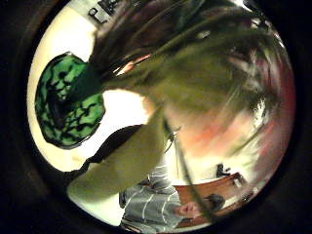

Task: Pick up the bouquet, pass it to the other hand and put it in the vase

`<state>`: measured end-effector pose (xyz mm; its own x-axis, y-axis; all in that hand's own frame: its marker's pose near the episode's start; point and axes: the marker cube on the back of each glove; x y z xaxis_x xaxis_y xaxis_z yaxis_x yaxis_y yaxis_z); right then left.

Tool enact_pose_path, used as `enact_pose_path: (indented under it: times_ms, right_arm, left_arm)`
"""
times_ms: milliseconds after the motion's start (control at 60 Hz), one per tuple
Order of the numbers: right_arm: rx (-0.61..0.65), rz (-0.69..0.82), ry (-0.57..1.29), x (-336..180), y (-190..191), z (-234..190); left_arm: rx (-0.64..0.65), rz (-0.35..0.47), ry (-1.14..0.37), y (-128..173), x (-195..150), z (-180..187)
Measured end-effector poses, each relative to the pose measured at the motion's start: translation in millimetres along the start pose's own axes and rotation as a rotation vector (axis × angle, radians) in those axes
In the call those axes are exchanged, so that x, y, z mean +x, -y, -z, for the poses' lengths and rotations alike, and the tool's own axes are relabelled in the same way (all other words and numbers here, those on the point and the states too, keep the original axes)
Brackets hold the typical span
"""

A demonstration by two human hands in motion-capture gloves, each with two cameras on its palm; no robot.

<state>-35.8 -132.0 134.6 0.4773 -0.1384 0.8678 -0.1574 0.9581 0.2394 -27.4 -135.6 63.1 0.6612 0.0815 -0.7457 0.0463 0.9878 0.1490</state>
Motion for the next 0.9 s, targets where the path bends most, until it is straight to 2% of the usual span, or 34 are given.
enact_pose_path:
  times_ms: [67, 83, 117, 150, 183, 250, 333, 367, 417, 483, 567, 750, 900]
  right_arm:
    - [-0.014, 0.088, 0.092, -15, -4, 0]
    - [-0.015, 0.108, 0.108, -17, -4, 1]
    - [-0.032, 0.143, 0.159, -25, -8, 2]
    - [-0.048, 0.086, 0.164, -27, -11, 3]
    - [-0.044, 0.010, 0.126, -22, -10, 4]
    - [-0.049, 0.049, 0.147, -7, 11, -3]
    - [0.067, -0.186, -0.152, 5, -1, 17]
    - [0.071, -0.133, -0.150, -5, -7, 22]
    - [0.011, 0.031, 0.001, -33, -14, 22]
    - [-0.049, 0.003, 0.120, -45, -15, 21]
    - [-0.047, 0.079, 0.209, -31, 18, 12]
    - [-0.071, 0.078, 0.236, -53, 7, 9]
    - [-0.087, 0.100, 0.219, -41, 23, -8]
  left_arm:
    - [0.083, 0.148, 0.162, 11, -42, 3]
    - [0.091, 0.152, 0.166, 15, -47, 3]
    - [0.068, 0.077, 0.076, 5, -33, 8]
    - [0.049, 0.012, -0.006, -13, -12, 18]
    - [0.052, 0.001, -0.029, -22, -4, 25]
    - [0.033, 0.002, -0.063, -27, -5, 31]
    - [0.084, -0.027, -0.087, -41, 2, 44]
    - [0.119, -0.010, -0.093, -47, 5, 50]
    - [0.110, 0.060, -0.099, -48, -9, 49]
    - [0.087, 0.144, -0.074, -42, -37, 44]
    - [0.114, 0.147, -0.073, -51, -43, 51]
    - [0.142, 0.154, -0.071, -58, -50, 70]
    - [0.165, 0.158, -0.085, -59, -60, 74]
